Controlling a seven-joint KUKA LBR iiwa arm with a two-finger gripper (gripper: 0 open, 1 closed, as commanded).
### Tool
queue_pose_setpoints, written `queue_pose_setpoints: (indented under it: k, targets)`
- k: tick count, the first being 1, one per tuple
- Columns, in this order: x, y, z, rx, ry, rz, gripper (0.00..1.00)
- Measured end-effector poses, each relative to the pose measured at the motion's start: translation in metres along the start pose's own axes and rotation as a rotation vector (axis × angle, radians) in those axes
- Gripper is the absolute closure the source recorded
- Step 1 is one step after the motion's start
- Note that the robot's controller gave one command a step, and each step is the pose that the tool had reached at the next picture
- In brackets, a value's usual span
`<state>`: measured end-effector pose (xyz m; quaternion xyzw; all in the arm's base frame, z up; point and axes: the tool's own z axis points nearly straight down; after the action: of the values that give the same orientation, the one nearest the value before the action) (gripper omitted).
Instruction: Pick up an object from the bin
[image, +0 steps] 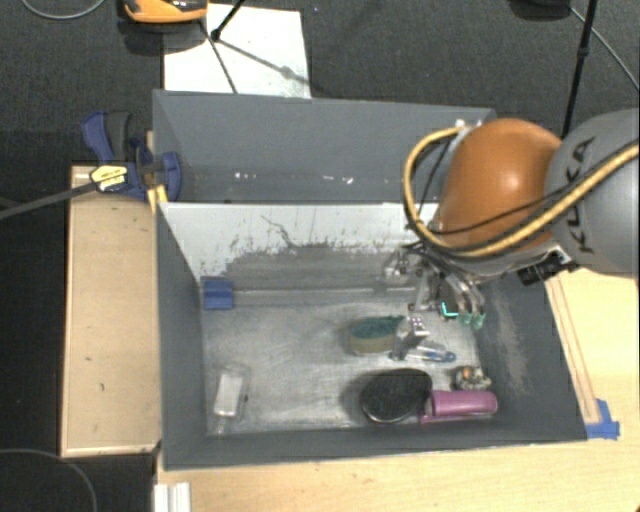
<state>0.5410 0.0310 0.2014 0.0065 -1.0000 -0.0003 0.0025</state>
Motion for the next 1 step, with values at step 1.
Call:
queue_pose_setpoints:
  k: [1]
  targets:
    - [-0.0022,-0.0447,0.1272,0.000,-0.012,0.021,0.00]
